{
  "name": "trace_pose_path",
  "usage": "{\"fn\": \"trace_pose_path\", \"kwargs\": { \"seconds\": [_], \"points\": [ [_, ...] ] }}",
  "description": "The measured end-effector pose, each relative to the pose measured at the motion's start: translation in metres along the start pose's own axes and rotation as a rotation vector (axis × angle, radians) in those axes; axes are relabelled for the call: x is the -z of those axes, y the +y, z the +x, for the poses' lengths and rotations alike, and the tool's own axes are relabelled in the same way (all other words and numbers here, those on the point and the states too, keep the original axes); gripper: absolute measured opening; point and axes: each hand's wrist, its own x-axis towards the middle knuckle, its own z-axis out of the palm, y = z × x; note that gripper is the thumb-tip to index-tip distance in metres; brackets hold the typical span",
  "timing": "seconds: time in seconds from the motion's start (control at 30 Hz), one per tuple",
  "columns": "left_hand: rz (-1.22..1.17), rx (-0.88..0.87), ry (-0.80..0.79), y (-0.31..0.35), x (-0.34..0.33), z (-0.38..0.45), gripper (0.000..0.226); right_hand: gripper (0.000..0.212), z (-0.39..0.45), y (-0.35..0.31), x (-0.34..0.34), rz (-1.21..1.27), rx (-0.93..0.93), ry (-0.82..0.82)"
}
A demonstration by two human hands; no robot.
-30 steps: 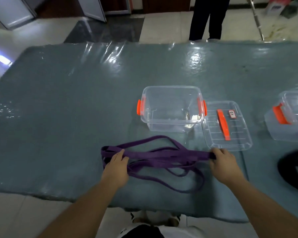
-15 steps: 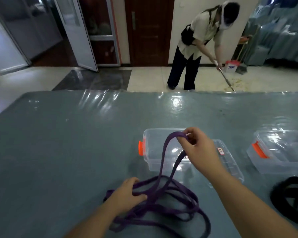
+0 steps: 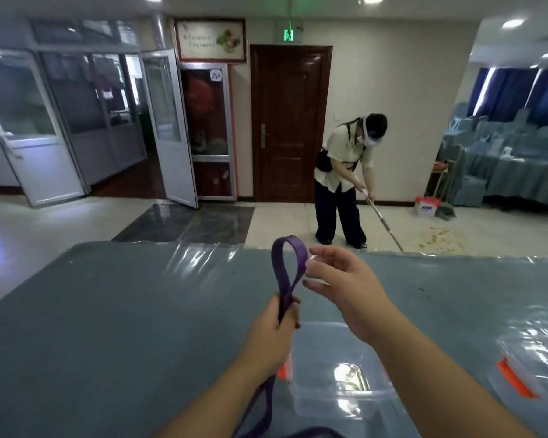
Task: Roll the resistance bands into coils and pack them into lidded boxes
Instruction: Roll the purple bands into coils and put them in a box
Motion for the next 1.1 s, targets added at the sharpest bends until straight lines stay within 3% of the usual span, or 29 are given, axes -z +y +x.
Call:
{"fn": "trace_pose_path", "kwargs": {
  "seconds": [0.27, 0.47, 0.57, 0.7, 0.8, 0.87, 0.97, 1.1],
  "points": [
    [0.455, -0.232, 0.006, 0.059, 0.023, -0.003, 0.022, 0.042, 0.004, -0.018, -0.026, -0.227, 0.096, -0.069],
    [0.755, -0.49, 0.155, 0.079, 0.026, -0.005, 0.029, 0.03, 0.001, -0.047, -0.032, -0.439, 0.22, -0.09],
    [0.871, -0.544, 0.251, 0.094, 0.025, -0.01, 0.029, 0.016, 0.001, -0.054, -0.031, -0.327, 0.156, -0.018],
    [0.65, -0.311, 0.121, 0.11, 0.017, -0.014, 0.027, 0.01, -0.003, -0.068, -0.024, -0.176, 0.157, 0.044],
    [0.503, -0.318, -0.079, 0.122, 0.02, -0.017, 0.04, 0.008, -0.007, -0.075, -0.016, -0.106, 0.165, 0.023],
    [0.435, -0.33, -0.216, 0.126, 0.031, -0.014, 0.037, 0.012, -0.008, -0.082, -0.007, 0.022, 0.209, 0.0],
    [0.329, -0.421, -0.086, 0.141, 0.049, -0.008, 0.025, 0.018, -0.014, -0.103, 0.007, 0.181, 0.24, -0.053],
    [0.203, -0.54, 0.069, 0.188, 0.059, 0.001, 0.021, 0.032, -0.015, -0.127, 0.019, 0.092, 0.247, -0.149]
  ]
}}
